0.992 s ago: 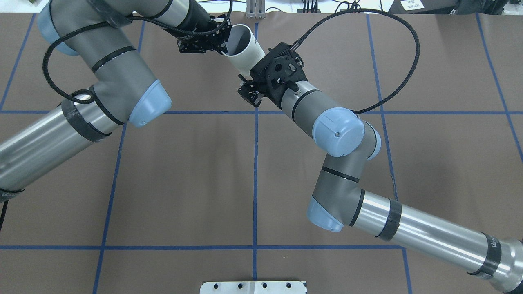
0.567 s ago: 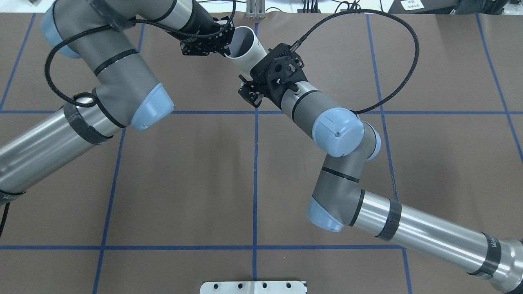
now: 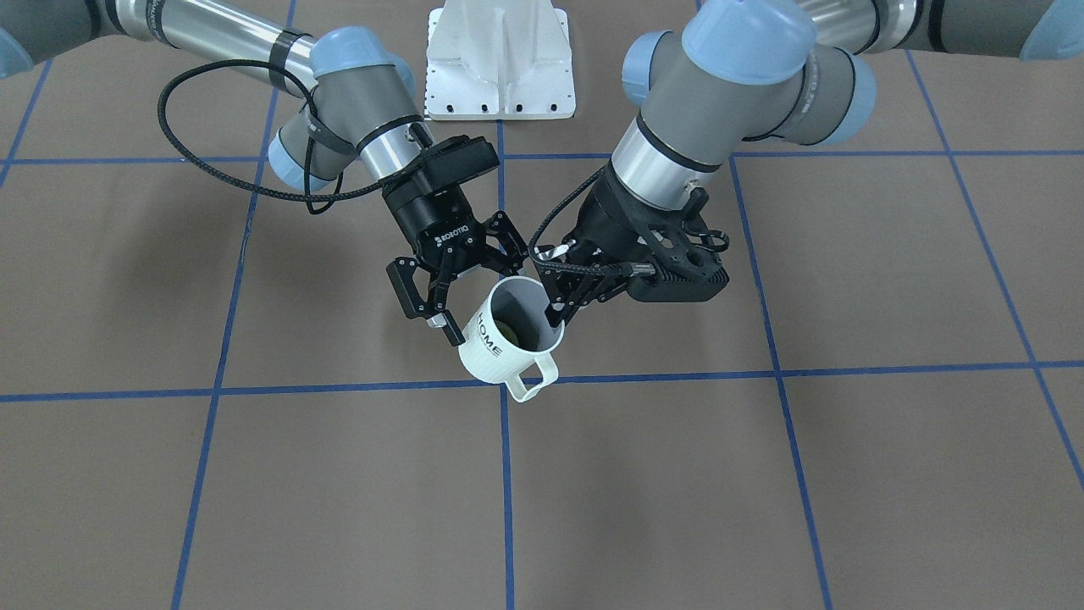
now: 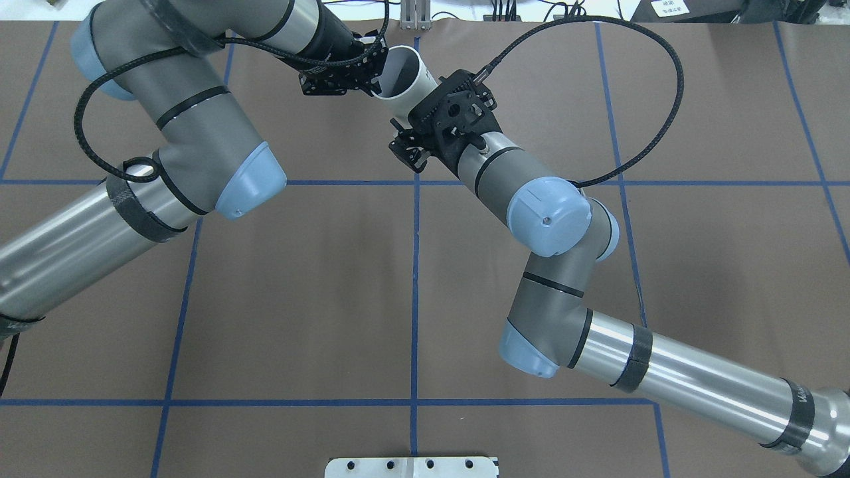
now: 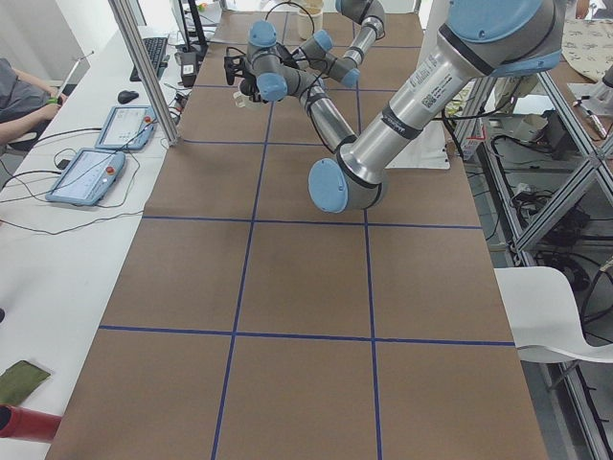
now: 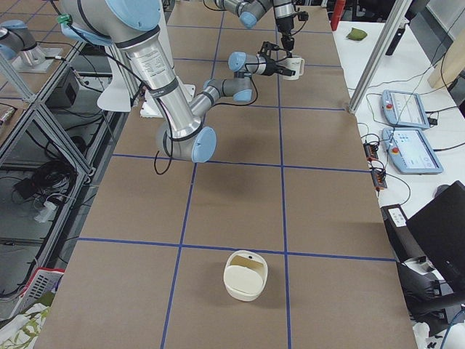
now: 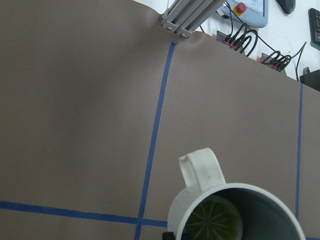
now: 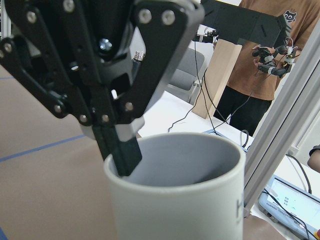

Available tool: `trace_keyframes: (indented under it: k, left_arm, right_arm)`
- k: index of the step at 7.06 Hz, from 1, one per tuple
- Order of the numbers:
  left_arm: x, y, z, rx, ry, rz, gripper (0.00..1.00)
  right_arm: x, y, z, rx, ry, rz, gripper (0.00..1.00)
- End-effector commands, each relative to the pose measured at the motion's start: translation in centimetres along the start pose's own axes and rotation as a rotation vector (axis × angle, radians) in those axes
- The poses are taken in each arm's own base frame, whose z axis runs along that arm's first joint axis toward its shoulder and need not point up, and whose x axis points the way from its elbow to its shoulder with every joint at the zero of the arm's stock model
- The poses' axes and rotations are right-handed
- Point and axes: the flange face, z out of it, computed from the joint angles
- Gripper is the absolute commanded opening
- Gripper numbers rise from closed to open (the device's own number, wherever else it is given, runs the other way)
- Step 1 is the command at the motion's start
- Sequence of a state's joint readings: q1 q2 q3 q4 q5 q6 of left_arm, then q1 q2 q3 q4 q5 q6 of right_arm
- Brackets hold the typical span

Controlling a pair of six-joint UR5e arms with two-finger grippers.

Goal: Left arm hands cup to right arm to dump lemon

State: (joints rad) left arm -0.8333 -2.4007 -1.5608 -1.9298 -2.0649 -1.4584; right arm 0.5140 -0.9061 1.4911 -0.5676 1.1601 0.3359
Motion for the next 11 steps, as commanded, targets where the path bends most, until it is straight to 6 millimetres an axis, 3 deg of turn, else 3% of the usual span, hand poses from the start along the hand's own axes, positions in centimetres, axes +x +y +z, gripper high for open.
trace_keyframes:
  k: [1,11]
  left_arm:
    - [0.4,0.7,0.0,-0.006,0.006,0.001,0.0]
    - [0.8,1.8,-0.3,-0.015,0.022,0.012,0.0]
  right_arm:
    - [0.0,-0.1,0.0,0.001,0.0,0.0,0.98]
    - [0.2,-0.3,0.0,0.013,0.033,0.0,0.96]
